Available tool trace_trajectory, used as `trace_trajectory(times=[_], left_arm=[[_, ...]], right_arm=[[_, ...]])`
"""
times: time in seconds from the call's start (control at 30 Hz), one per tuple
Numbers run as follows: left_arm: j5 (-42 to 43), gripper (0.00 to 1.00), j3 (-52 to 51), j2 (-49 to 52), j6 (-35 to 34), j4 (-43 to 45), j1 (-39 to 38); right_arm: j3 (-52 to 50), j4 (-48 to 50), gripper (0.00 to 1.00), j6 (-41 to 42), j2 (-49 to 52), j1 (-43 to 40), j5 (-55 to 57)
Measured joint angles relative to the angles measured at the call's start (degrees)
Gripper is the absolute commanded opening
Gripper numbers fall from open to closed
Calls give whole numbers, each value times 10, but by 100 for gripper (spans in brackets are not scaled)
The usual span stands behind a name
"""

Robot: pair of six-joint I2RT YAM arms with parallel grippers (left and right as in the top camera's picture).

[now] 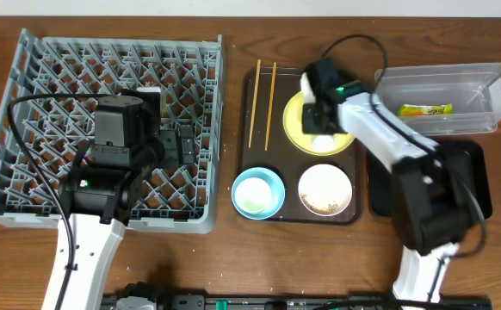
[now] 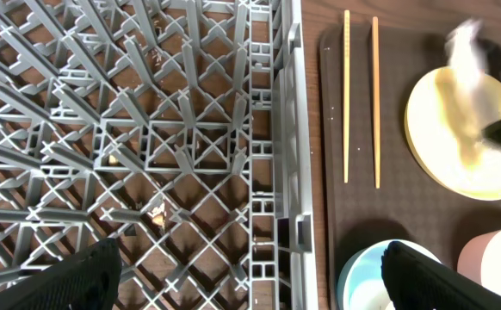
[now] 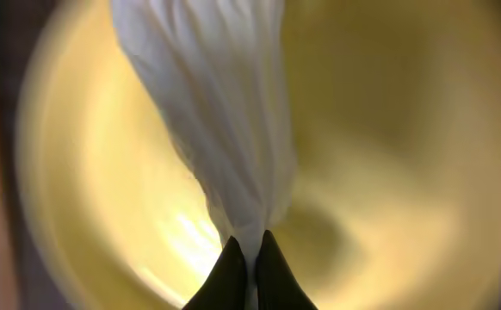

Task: Sort waste into correct bins and load items into the dishwasher
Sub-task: 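Carry the wrapper and napkin right and release into the clear bin, then grasp the white cup from the blue bowl with the right gripper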

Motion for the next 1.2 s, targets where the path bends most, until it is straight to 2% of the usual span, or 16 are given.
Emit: trace_trajectory(times=[0.1,0.3,0.57,0.6,0.67,0.7,0.73,0.83,0.97,1.1,1.2], left_arm=[[0,98,0,0,0,0,0],[0,98,0,0,0,0,0],[0,98,0,0,0,0,0],[0,98,0,0,0,0,0],[0,98,0,0,0,0,0],[0,98,0,0,0,0,0],[0,98,0,0,0,0,0],[0,98,0,0,0,0,0],[0,98,0,0,0,0,0],[0,98,0,0,0,0,0],[0,98,0,0,0,0,0]], right_arm=[[0,0,1,14,-83,-30,-7],[7,-8,1,152,-197,-143,17],[7,-12,1,313,-131,-261,40],[7,-11,9,322,-121,-265,40],[7,-6,50,340,-92,-271,36],[6,-2,66,345,-80,-275,28],[5,0,72,347,-73,-276,19],[2,16,74,339,-70,-279,-19],[1,49,71,294,-94,-274,-85],[1,75,72,179,-149,-242,-154],[1,35,72,56,-200,-182,-200]])
